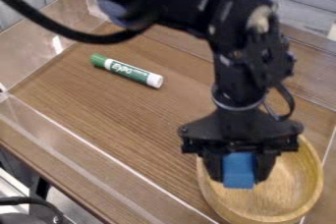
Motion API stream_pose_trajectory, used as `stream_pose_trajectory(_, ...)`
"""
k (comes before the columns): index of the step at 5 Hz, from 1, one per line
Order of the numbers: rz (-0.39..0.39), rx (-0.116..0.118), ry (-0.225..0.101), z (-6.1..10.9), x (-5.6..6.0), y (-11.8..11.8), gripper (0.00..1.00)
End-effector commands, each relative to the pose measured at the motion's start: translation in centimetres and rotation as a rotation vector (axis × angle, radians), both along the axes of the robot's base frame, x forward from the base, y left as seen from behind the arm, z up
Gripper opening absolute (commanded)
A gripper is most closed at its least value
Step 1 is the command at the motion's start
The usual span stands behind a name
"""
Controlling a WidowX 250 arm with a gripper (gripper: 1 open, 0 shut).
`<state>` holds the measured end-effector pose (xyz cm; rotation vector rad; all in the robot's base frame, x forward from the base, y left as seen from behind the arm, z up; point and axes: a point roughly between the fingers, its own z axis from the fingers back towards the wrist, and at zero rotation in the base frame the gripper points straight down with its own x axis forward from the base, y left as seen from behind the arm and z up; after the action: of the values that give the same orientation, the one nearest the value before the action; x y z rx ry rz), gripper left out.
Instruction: Put the blue block in the brown bowl
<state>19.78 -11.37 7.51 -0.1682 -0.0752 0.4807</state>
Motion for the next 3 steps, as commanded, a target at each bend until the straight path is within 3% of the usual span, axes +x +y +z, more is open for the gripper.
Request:
stream_pose_trajectory(1,-0.024,-0.028,-0.023,-0.7,0.3,-0.9,0.00)
stream_pose_trajectory(3,-0.048,-0.051,-0.021,-2.8,0.2,-1.9,0.00)
